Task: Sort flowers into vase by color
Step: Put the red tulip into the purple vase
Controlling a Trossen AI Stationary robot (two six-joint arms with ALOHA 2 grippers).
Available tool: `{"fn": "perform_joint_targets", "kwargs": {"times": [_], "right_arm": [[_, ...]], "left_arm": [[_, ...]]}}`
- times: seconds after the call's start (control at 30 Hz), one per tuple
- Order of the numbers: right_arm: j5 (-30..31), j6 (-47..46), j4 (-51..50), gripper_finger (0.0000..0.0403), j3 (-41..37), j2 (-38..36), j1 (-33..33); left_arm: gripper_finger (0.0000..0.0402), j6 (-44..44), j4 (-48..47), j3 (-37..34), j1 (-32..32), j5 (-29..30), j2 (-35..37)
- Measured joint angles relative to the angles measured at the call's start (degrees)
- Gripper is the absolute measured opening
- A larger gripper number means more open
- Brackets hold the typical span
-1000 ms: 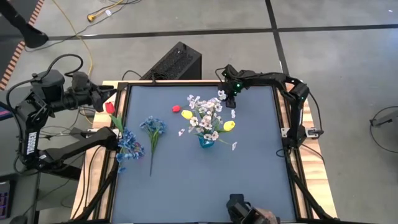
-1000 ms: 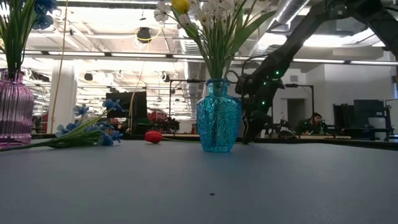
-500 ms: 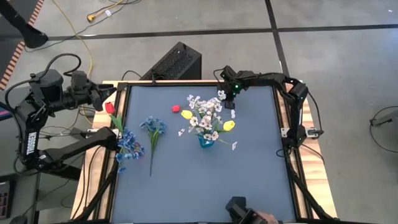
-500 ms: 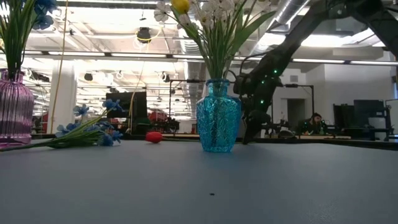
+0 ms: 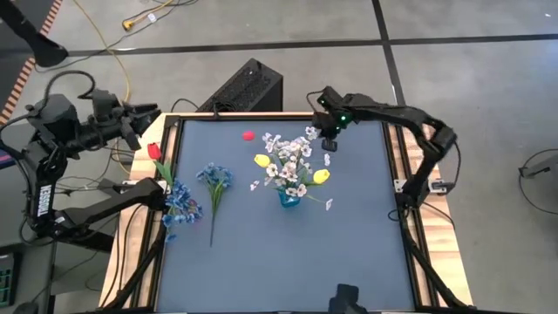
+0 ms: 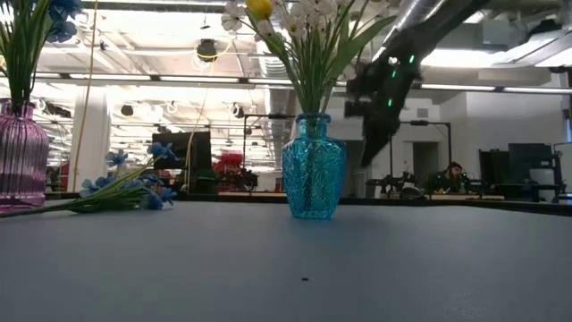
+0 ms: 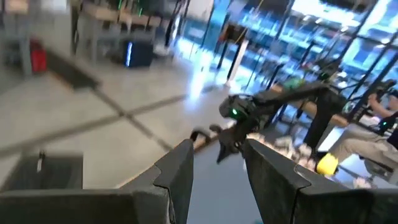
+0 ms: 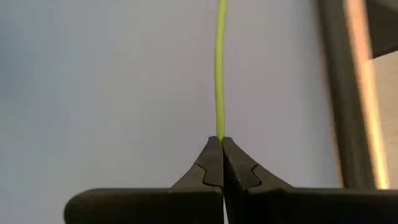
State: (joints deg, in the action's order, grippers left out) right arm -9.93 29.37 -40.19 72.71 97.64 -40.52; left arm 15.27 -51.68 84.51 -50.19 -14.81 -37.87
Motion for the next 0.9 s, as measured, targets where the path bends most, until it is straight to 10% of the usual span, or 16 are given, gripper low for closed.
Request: {"fn": "perform_joint_targets", "kwargs": {"times": [0.23, 0.47, 0.9], "right_arm": [[-0.2, -19.0, 4.9, 0.0016, 0.1, -14.6, 0.4], [-2.4, -34.5, 20.1, 0.0016, 0.1, -24.4, 6.7], [8.3, -39.5, 54.6, 0.0016, 0.2, -23.9, 31.3]], "left_arm": [[0.0132, -2.1, 5.2, 0.0, 0.0, 1.1, -0.1], [0.0132, 0.0, 5.8, -5.2, 0.0, -11.9, -0.3], [0.0132, 1.8, 23.5, -8.9, 1.3, -23.6, -2.6]]}}
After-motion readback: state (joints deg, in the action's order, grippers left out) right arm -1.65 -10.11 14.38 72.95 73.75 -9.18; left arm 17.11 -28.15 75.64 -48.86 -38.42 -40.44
